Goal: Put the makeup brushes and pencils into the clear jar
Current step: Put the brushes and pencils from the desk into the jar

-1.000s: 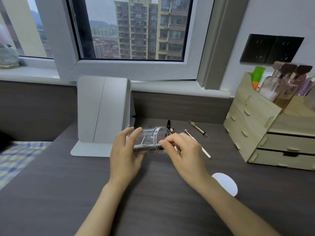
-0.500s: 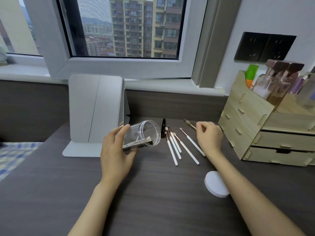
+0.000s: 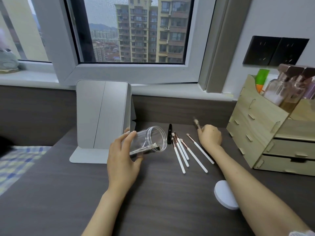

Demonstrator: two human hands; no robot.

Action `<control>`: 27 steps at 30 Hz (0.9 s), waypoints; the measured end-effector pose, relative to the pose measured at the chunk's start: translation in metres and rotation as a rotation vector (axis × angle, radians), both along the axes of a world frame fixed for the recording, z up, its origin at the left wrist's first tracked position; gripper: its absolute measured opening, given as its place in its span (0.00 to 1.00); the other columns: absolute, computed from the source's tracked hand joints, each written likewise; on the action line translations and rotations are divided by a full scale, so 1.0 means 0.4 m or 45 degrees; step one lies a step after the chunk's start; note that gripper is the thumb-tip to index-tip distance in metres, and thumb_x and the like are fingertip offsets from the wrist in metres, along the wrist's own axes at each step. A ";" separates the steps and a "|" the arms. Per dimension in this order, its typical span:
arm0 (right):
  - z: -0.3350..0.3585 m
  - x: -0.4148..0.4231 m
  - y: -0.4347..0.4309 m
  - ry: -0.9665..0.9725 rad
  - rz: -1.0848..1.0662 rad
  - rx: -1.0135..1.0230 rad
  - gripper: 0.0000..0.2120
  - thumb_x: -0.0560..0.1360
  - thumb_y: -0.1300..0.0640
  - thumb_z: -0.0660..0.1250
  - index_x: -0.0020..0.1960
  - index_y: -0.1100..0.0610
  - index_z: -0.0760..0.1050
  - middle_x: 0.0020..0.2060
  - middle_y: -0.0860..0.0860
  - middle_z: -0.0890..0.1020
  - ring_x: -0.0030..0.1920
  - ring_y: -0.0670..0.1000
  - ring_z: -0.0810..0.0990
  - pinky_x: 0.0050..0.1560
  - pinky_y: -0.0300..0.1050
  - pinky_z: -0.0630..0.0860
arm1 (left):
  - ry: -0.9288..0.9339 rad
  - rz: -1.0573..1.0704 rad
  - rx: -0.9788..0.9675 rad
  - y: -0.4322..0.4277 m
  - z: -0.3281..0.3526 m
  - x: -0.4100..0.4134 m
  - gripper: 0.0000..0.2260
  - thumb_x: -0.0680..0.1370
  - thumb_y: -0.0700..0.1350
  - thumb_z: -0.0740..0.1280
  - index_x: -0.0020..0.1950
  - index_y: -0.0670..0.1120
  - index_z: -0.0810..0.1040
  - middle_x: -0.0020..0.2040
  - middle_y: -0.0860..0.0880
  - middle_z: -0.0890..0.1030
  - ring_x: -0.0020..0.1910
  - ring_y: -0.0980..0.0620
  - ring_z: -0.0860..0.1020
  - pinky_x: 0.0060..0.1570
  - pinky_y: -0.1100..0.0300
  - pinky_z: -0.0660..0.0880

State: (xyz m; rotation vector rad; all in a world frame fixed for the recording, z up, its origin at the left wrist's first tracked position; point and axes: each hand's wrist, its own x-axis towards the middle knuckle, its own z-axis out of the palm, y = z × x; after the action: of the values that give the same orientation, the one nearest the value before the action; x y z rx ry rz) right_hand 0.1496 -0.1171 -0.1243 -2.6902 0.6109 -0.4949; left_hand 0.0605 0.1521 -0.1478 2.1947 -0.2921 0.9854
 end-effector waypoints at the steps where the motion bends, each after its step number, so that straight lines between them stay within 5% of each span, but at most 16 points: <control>1: 0.013 -0.017 0.008 -0.115 0.033 0.167 0.13 0.77 0.54 0.63 0.49 0.62 0.80 0.47 0.60 0.84 0.50 0.61 0.81 0.49 0.49 0.76 | 0.007 0.004 -0.006 -0.001 0.000 -0.001 0.35 0.60 0.34 0.76 0.64 0.49 0.70 0.60 0.43 0.75 0.56 0.45 0.72 0.52 0.59 0.66; 4: 0.075 -0.105 0.063 -0.442 0.273 0.941 0.07 0.75 0.60 0.67 0.47 0.64 0.78 0.35 0.56 0.83 0.34 0.52 0.82 0.35 0.43 0.82 | 0.026 0.001 -0.007 -0.002 -0.002 -0.002 0.35 0.60 0.34 0.76 0.64 0.48 0.70 0.60 0.43 0.75 0.57 0.45 0.72 0.54 0.62 0.64; 6: 0.127 -0.185 0.103 -0.531 0.491 1.424 0.02 0.74 0.67 0.67 0.43 0.64 0.76 0.34 0.56 0.80 0.31 0.49 0.80 0.34 0.38 0.82 | 0.035 -0.004 0.003 -0.002 -0.004 -0.002 0.35 0.60 0.34 0.76 0.64 0.48 0.70 0.60 0.43 0.75 0.57 0.45 0.72 0.54 0.65 0.62; 8: 0.173 -0.255 0.134 -0.538 0.657 1.579 0.05 0.73 0.69 0.68 0.40 0.62 0.76 0.34 0.56 0.78 0.32 0.50 0.79 0.33 0.38 0.81 | 0.040 0.006 0.002 -0.002 -0.002 -0.003 0.35 0.60 0.34 0.76 0.65 0.48 0.71 0.60 0.43 0.75 0.57 0.45 0.72 0.54 0.65 0.62; 13: 0.195 -0.311 0.188 -0.345 0.808 1.355 0.06 0.69 0.69 0.72 0.38 0.60 0.80 0.26 0.52 0.77 0.25 0.48 0.69 0.23 0.38 0.67 | 0.022 0.014 -0.018 0.000 0.007 -0.011 0.34 0.60 0.34 0.75 0.64 0.47 0.71 0.59 0.43 0.75 0.55 0.47 0.71 0.53 0.67 0.61; 21: 0.152 -0.283 0.246 -0.143 0.816 1.305 0.05 0.72 0.68 0.68 0.44 0.59 0.76 0.33 0.57 0.83 0.31 0.50 0.77 0.25 0.39 0.74 | 0.027 -0.001 0.008 0.003 0.005 -0.010 0.34 0.61 0.36 0.76 0.64 0.49 0.70 0.60 0.43 0.75 0.58 0.45 0.71 0.54 0.63 0.63; 27: 0.131 -0.263 0.238 -0.271 0.662 0.762 0.08 0.66 0.57 0.75 0.39 0.56 0.76 0.32 0.48 0.82 0.33 0.47 0.79 0.37 0.43 0.75 | 0.018 -0.029 0.062 0.002 0.001 -0.009 0.33 0.62 0.36 0.76 0.65 0.47 0.71 0.60 0.42 0.75 0.60 0.45 0.70 0.54 0.58 0.66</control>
State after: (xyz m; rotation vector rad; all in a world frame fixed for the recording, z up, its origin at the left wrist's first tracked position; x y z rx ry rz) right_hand 0.0446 -0.0218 -0.0718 -2.0705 -0.0212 -0.3689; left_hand 0.0567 0.1531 -0.1475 2.2369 -0.3371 0.9590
